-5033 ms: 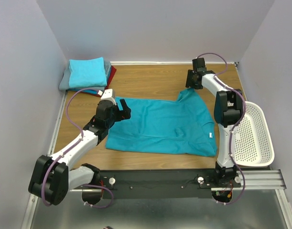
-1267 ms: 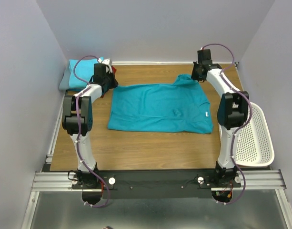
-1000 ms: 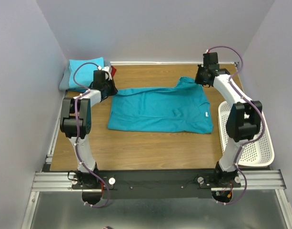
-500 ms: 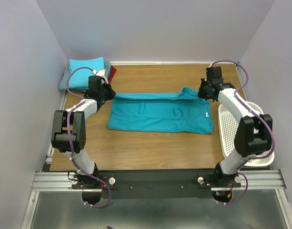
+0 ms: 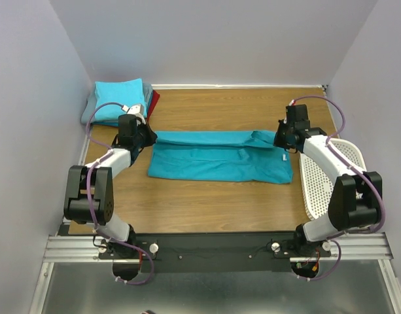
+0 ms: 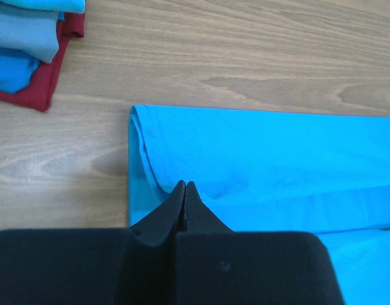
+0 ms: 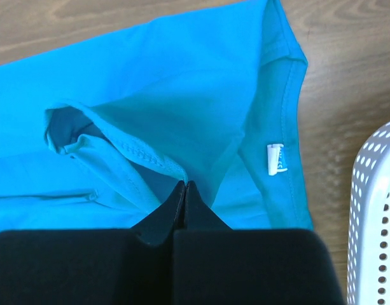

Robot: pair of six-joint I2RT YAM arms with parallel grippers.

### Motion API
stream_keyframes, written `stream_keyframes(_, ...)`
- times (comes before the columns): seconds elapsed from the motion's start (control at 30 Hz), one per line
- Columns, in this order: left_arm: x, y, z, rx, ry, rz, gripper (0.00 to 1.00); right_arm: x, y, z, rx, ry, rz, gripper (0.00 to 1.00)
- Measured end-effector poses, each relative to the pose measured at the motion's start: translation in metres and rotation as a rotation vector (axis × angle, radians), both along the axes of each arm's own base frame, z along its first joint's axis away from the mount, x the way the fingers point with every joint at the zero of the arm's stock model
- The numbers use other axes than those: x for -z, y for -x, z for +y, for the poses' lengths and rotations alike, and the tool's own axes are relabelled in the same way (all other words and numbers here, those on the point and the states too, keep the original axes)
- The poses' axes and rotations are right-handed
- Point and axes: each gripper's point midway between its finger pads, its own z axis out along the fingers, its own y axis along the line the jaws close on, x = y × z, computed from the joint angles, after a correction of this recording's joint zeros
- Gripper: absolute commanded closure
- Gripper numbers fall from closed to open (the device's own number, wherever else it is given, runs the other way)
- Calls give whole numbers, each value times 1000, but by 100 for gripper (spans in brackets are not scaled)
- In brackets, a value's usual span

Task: Fold and stack the t-shirts
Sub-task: Fold the tshirt

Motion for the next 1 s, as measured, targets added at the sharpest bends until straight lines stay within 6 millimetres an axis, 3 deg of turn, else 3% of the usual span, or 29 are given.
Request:
stream_keyframes(0.3, 4, 18, 0, -10, 17, 1, 100, 13, 24, -3, 14, -7, 30, 100)
stream_keyframes(0.67, 6, 38, 2, -26, 32, 3, 100, 23, 38, -4, 26, -13, 47, 99)
stream_keyframes(0.7, 5, 40, 2, -30, 35, 1, 96, 24, 40, -5, 27, -12, 51, 98)
stream_keyframes(0.77, 2, 42, 3, -35, 36, -5, 84, 25, 42, -5, 28, -14, 51, 91)
stream_keyframes(0.8, 0, 43, 3, -40, 37, -11, 62, 24, 44, -5, 30, -16, 50, 74)
stream_keyframes(0.83, -4, 43, 4, -48, 39, -20, 53, 24, 45, -5, 32, -17, 47, 64)
stream_keyframes(0.87, -7, 44, 5, -51, 38, -28, 42, 22, 46, -5, 34, -18, 42, 46)
stream_keyframes(0.97, -20, 46, 8, -75, 42, -62, 37, 17, 48, -5, 38, -22, 25, 25)
stream_keyframes(1.0, -25, 48, 10, -85, 44, -73, 36, 15, 48, -5, 41, -24, 19, 23)
